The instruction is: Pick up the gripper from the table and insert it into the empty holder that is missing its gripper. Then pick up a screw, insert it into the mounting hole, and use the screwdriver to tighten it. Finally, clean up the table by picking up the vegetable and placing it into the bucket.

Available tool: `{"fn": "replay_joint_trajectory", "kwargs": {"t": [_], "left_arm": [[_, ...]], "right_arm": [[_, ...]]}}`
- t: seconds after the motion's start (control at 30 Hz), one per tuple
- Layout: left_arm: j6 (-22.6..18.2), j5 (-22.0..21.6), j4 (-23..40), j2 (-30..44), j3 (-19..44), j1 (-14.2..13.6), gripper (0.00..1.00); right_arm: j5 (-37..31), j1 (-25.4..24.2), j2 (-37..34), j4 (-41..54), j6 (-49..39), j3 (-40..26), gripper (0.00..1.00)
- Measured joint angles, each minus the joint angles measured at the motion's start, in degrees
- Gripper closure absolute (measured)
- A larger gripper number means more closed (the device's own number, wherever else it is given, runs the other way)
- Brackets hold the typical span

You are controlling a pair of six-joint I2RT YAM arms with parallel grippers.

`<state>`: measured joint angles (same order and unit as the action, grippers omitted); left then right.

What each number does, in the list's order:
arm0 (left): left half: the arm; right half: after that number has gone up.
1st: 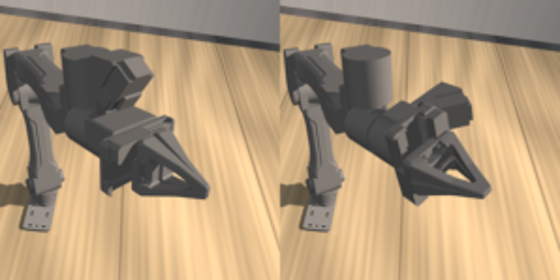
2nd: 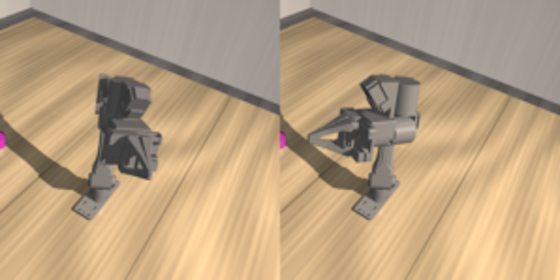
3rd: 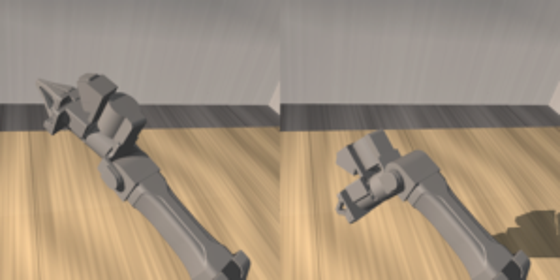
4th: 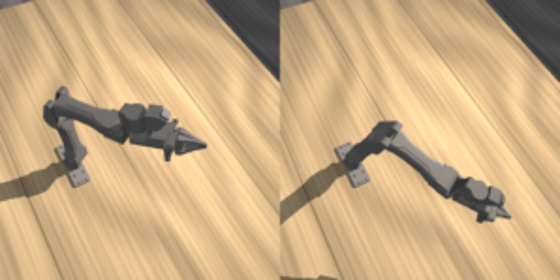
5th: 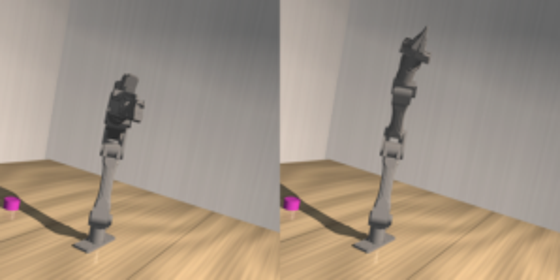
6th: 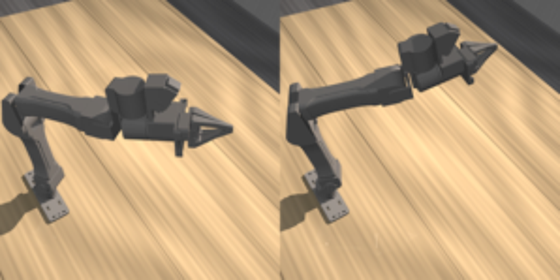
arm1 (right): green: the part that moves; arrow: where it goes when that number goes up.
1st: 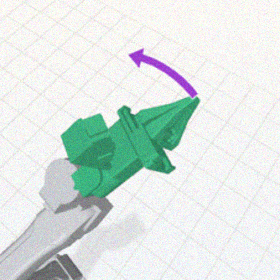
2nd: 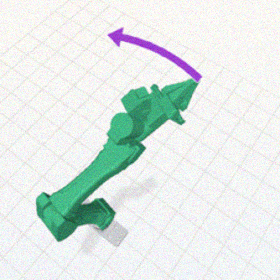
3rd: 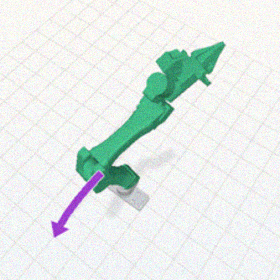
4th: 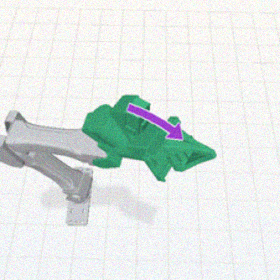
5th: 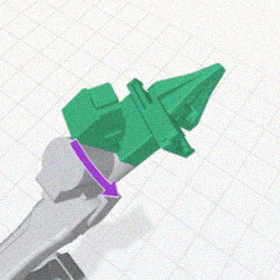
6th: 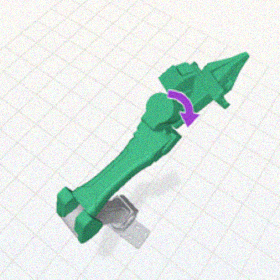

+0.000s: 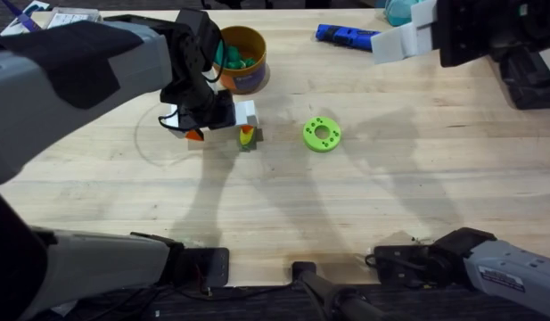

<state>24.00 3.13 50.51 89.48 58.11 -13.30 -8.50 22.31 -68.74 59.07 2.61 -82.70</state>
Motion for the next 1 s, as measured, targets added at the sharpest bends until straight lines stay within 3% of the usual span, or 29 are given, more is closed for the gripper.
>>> {"fn": "replay_joint_trajectory", "kwargs": {"t": [0.4, 0.77, 1.0], "left_arm": [[-0.17, 2.68, 0.23, 0.45, 0.02, -0.07, 0.015], [-10.38, 7.26, 1.66, 0.45, 4.81, -0.84, 0.015], [-10.47, 7.65, 0.31, 0.47, 5.38, -1.54, 0.015]], "right_arm": [[0.40, -0.04, -0.01, 0.27, -0.04, 0.00, 0.035], [0.40, -0.04, -0.01, 0.28, -0.04, 0.00, 0.035], [0.40, -0.04, -0.01, 0.27, -0.04, 0.00, 0.035]]}}
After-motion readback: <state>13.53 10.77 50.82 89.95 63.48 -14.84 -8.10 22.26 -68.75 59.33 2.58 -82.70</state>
